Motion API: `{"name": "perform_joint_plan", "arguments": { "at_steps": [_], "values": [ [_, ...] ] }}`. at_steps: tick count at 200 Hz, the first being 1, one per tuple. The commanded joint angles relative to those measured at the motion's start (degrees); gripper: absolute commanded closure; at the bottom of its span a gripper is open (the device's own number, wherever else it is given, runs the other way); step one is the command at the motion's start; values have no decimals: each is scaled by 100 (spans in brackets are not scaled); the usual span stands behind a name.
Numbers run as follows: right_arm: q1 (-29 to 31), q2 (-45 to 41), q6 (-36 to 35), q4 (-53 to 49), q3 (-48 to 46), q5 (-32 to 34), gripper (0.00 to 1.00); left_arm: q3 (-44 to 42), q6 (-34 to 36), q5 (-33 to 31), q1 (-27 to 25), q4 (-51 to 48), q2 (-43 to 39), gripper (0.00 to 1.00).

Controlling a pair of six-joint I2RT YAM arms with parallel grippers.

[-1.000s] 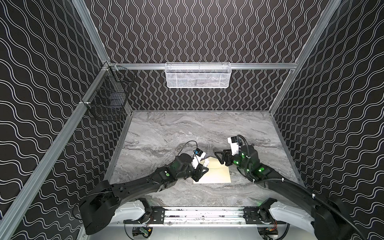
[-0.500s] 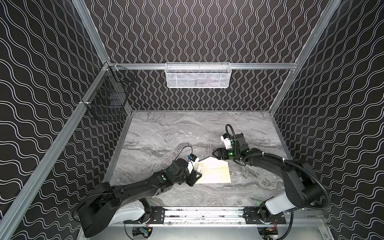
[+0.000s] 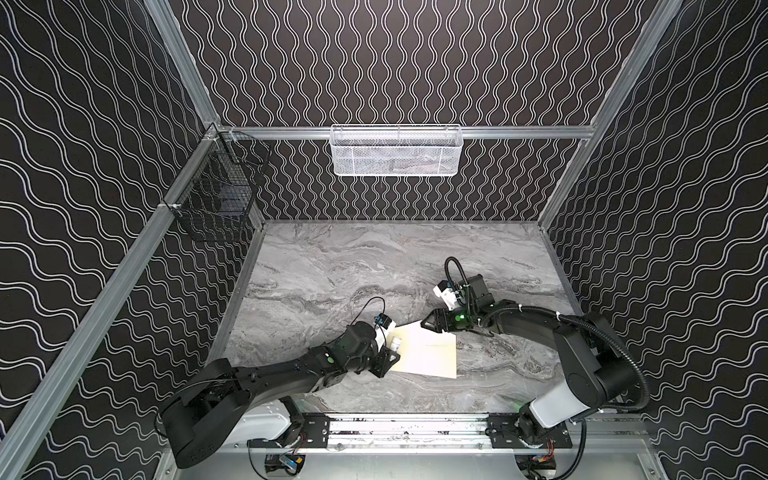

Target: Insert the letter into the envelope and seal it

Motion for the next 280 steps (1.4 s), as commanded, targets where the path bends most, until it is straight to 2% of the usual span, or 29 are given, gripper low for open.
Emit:
{"name": "perform_joint_plan", "arguments": {
  "at_steps": [1, 44, 107, 193, 280],
  "values": [
    [-1, -129, 82, 134, -135, -299, 32, -47, -105, 38, 16, 164, 6, 90],
    [112, -304, 267, 318, -389, -379, 33, -243, -199, -93, 16, 34, -82, 90],
    [445, -425, 386, 500, -563, -413, 40, -198, -326, -336, 47, -144, 313, 93],
    [962, -543, 640, 808, -756, -447, 38, -87, -402, -299, 279, -167, 710, 95],
    [1269, -16, 909, 1426, -910, -553, 37, 20, -382, -192, 280, -167, 774, 96]
  ]
}}
